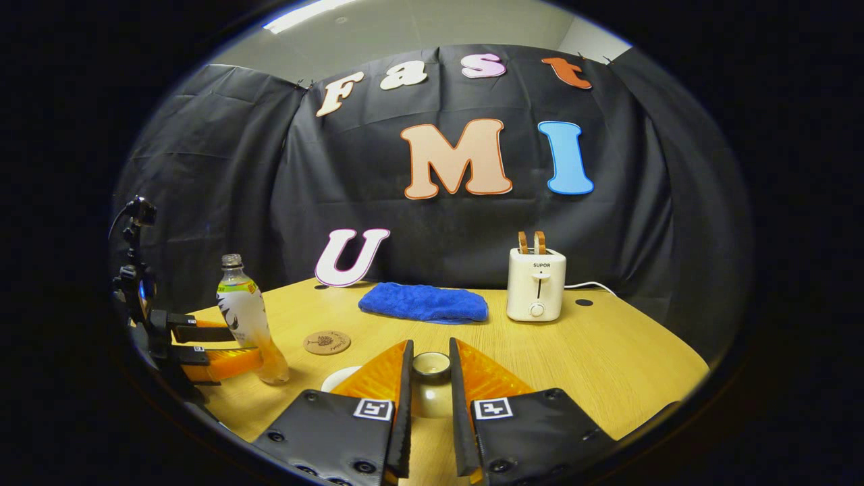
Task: Open the teacup lid with one hand, grasp the water bottle and pour water into the teacup with the other hand; after pouring, place the water bottle on the coaster and then close the teacup lid.
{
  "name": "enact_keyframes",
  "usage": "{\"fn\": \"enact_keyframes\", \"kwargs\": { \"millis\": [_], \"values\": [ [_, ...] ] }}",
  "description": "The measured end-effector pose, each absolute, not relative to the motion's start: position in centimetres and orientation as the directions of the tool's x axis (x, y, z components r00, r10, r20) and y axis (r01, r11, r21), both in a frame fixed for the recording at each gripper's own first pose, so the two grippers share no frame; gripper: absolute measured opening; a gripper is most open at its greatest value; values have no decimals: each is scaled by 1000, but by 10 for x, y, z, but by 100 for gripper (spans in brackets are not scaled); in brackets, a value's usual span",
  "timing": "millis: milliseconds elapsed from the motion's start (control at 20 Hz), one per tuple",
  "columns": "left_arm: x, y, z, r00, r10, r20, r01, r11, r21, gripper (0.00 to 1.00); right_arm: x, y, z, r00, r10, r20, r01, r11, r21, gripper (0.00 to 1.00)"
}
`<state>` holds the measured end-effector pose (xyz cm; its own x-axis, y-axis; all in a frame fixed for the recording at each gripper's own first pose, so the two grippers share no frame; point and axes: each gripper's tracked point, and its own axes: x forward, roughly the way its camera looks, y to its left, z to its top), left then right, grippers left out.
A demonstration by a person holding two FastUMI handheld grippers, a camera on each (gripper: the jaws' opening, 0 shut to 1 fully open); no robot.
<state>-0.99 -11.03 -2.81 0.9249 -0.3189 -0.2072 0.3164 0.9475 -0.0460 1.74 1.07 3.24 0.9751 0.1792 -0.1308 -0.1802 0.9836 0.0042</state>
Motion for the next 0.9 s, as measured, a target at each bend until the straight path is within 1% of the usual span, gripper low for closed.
{"fn": "enact_keyframes", "kwargs": {
  "millis": [50, 100, 300, 400, 450, 500, 550, 600, 650, 700, 750, 850, 900],
  "values": [
    [-8, -110, -30, 926, -313, -209, 310, 949, -49, 94, 18, 11, 32, 975, 181, -131, -182, 983, 6, 29],
    [-5, -109, -30, 929, -307, -207, 303, 952, -51, 94, 18, 10, 33, 975, 182, -130, -183, 983, 6, 28],
    [4, -108, -31, 936, -283, -208, 279, 959, -50, 87, 19, 9, 34, 975, 182, -131, -182, 983, 15, 29],
    [9, -109, -30, 938, -281, -203, 277, 960, -49, 82, 19, 7, 35, 975, 181, -129, -180, 983, 18, 29],
    [9, -111, -30, 939, -281, -200, 277, 960, -49, 77, 19, 6, 35, 975, 181, -130, -180, 984, 18, 29],
    [11, -112, -30, 940, -279, -198, 275, 960, -48, 74, 19, 5, 35, 975, 181, -129, -180, 983, 19, 28],
    [11, -112, -30, 941, -276, -198, 272, 961, -46, 67, 20, 5, 35, 975, 180, -129, -179, 984, 18, 29],
    [11, -112, -31, 940, -276, -199, 273, 961, -42, 65, 19, 3, 37, 976, 178, -127, -177, 984, 18, 28],
    [11, -112, -30, 940, -278, -196, 276, 960, -39, 62, 19, 1, 36, 976, 175, -127, -174, 985, 18, 29],
    [12, -112, -30, 940, -277, -198, 276, 961, -34, 62, 20, 0, 37, 977, 173, -125, -172, 985, 18, 29],
    [13, -111, -31, 941, -271, -203, 273, 962, -22, 58, 19, -1, 39, 978, 171, -121, -170, 985, 20, 29],
    [18, -109, -32, 943, -253, -218, 262, 965, 11, 55, 18, -4, 42, 979, 167, -115, -165, 986, 23, 29],
    [18, -109, -31, 944, -245, -221, 258, 966, 32, 55, 18, -6, 43, 980, 165, -112, -163, 986, 23, 29]
  ]
}}
